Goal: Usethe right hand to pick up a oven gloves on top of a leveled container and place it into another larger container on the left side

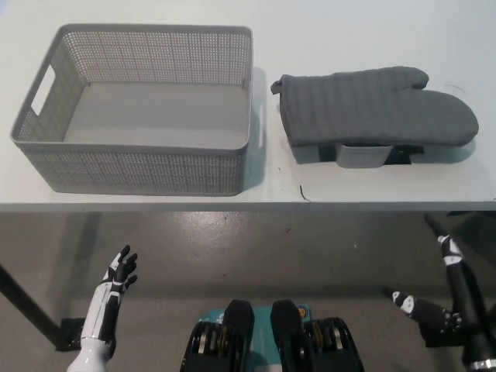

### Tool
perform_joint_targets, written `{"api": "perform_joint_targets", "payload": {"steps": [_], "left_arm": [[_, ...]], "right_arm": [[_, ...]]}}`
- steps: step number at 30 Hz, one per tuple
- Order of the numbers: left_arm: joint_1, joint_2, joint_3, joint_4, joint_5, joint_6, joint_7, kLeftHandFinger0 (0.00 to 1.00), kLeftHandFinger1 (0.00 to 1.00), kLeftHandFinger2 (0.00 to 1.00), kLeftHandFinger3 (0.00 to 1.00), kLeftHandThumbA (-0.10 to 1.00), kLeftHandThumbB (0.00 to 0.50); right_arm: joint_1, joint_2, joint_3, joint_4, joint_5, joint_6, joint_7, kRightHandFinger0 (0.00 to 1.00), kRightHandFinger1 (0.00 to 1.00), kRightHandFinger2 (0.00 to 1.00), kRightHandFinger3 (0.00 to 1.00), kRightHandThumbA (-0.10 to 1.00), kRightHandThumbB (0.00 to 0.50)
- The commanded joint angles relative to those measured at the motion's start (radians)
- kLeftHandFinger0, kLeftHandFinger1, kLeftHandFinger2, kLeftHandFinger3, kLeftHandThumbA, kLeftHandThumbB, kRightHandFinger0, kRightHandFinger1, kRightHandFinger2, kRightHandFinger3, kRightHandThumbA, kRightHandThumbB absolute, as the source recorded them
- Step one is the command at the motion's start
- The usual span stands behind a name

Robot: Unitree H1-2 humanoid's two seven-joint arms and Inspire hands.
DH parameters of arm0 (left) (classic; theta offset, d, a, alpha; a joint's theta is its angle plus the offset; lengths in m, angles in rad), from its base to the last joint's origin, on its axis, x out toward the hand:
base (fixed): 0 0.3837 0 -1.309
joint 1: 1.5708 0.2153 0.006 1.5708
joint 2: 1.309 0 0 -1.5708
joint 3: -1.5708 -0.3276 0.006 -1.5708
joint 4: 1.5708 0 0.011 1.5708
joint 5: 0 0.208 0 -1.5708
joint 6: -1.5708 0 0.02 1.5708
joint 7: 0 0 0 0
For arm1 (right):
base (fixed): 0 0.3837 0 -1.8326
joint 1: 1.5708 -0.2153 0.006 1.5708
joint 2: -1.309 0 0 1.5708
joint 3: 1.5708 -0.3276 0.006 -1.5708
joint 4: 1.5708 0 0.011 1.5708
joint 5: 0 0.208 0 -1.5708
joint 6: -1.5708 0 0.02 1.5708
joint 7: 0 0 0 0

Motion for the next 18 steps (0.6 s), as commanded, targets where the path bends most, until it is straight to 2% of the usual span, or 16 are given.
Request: {"api": "perform_joint_targets", "payload": {"steps": [1,4,11,12,18], "left_arm": [[-0.041,0.023,0.012,-0.013,0.032,-0.142,0.038,1.0,1.0,1.0,1.0,1.0,0.107],[-0.046,0.019,0.012,-0.015,0.015,-0.144,0.026,1.0,1.0,1.0,1.0,1.0,0.091],[-0.041,0.023,0.011,-0.023,0.026,-0.136,0.029,1.0,1.0,1.0,1.0,1.0,0.11],[-0.038,0.023,0.01,-0.025,0.029,-0.132,0.029,1.0,1.0,1.0,1.0,1.0,0.116],[-0.034,0.022,0.01,-0.016,0.031,-0.142,0.026,1.0,1.0,1.0,1.0,1.0,0.115]], "right_arm": [[-0.101,-0.087,-0.047,-0.299,-0.397,0.154,-0.011,1.0,1.0,1.0,1.0,1.0,0.194],[-0.169,-0.097,-0.034,-0.287,-0.421,0.213,0.021,1.0,1.0,1.0,1.0,1.0,0.211],[-0.309,-0.114,0.0,-0.181,-0.455,0.277,0.026,1.0,1.0,1.0,1.0,1.0,0.237],[-0.324,-0.115,0.004,-0.169,-0.466,0.291,0.03,1.0,1.0,1.0,1.0,1.0,0.254],[-0.415,-0.133,0.046,-0.07,-0.53,0.342,0.032,1.0,1.0,1.0,1.0,1.0,0.244]]}}
